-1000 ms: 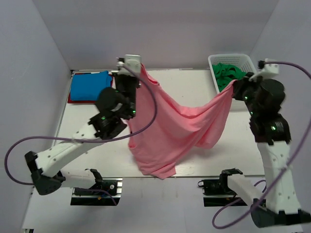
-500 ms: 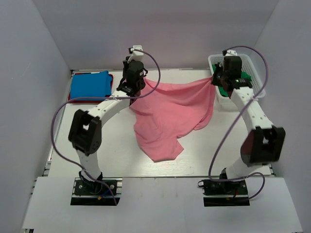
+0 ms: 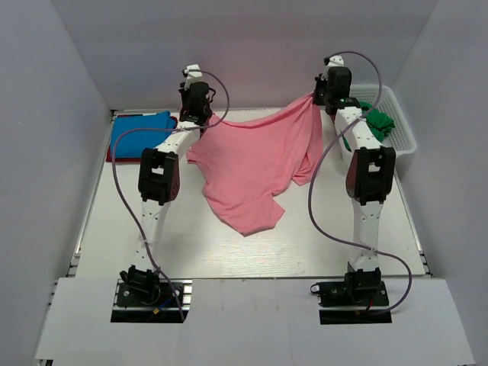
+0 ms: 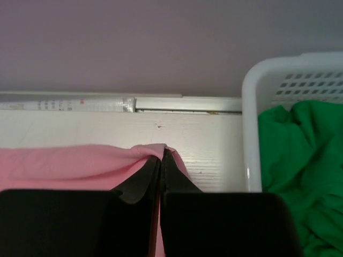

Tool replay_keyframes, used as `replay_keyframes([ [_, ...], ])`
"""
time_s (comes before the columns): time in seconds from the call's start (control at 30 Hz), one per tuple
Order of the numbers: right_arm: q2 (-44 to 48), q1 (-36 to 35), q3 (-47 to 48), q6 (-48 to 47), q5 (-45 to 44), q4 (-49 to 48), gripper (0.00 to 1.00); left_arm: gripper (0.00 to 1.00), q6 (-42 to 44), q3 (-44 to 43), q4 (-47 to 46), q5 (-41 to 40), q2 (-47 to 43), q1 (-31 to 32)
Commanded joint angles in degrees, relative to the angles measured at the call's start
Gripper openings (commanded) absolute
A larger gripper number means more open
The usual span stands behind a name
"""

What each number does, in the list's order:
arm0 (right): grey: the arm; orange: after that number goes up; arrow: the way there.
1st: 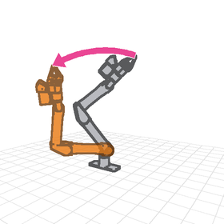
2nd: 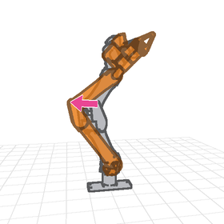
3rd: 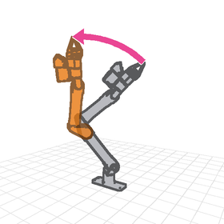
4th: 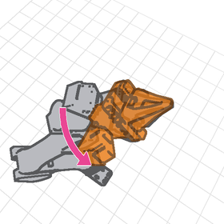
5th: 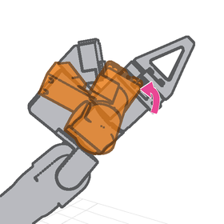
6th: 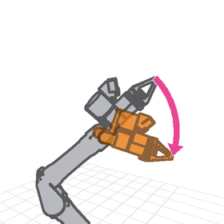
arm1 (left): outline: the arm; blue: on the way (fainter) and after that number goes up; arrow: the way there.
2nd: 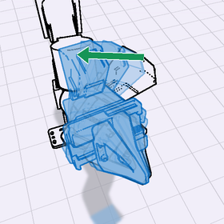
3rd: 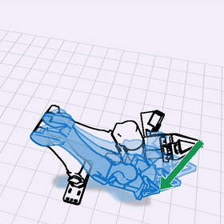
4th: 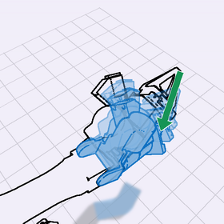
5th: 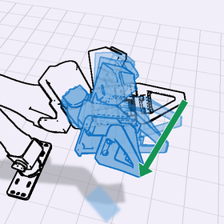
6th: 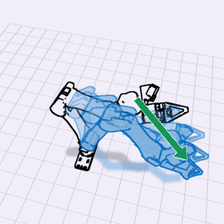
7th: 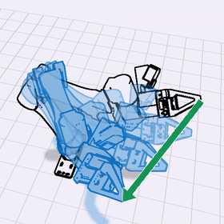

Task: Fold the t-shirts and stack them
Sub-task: Flatten out the tshirt

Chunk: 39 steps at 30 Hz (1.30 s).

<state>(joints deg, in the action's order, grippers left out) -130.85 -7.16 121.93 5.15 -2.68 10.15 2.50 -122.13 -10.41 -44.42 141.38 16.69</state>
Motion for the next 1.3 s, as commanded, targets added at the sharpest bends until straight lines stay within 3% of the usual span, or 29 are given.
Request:
replay_keyframes([
  [0.0,-3.4,0.0,3.1,-1.7,1.5,-7.4,0.01,0.44,-5.1,-4.7,4.3,4.5,0.9,-1.0],
  [0.03,-4.4,0.0,2.9,-1.7,2.1,-9.2,0.22,0.70,-6.0,-4.7,4.3,5.9,0.9,-1.7],
  [0.07,-4.6,-0.2,3.5,-2.3,4.1,-9.4,0.28,0.96,-6.0,-4.7,4.3,8.9,0.9,-2.2],
  [0.1,-4.8,-0.4,3.8,-2.5,4.9,-9.4,0.36,1.00,-6.0,-4.7,4.8,9.7,0.9,-2.2],
  [0.2,-2.8,-0.8,3.8,-3.4,7.3,-8.7,0.80,1.00,-5.3,-4.7,6.9,11.3,-0.4,-2.2],
  [0.23,-2.1,-1.0,3.6,-3.8,7.4,-6.7,0.90,1.00,-5.3,-4.7,8.3,12.5,-1.3,-2.2],
  [0.37,4.9,-2.7,0.7,-3.6,6.9,-1.1,0.90,1.00,-8.9,0.6,13.7,23.0,-9.3,-1.0],
  [0.47,10.9,-3.8,-4.7,0.2,6.6,6.2,0.90,1.00,-9.4,10.3,16.9,31.1,-16.9,0.8],
  [0.63,20.8,-4.9,-21.2,8.2,6.5,15.0,0.90,1.00,-17.3,19.3,26.5,50.8,-24.7,3.7],
  [0.73,24.1,-4.9,-30.1,12.3,3.1,21.7,0.90,1.00,-20.3,28.3,27.9,55.7,-29.7,6.3],
  [0.83,28.3,-5.1,-39.5,14.7,-2.7,22.5,0.90,1.00,-23.5,38.4,27.1,58.1,-34.9,8.3],
  [0.93,30.0,-5.7,-45.0,16.2,-2.8,22.0,0.90,1.00,-26.5,47.2,25.5,61.3,-37.3,9.5],
  [1.1,27.8,-8.1,-47.4,17.1,-3.3,19.4,0.90,1.00,-27.7,51.3,22.9,62.9,-37.3,11.0],
  [1.27,24.9,-10.5,-47.0,19.4,-5.1,14.2,0.80,1.00,-29.7,54.8,22.7,61.6,-37.8,11.5],
])
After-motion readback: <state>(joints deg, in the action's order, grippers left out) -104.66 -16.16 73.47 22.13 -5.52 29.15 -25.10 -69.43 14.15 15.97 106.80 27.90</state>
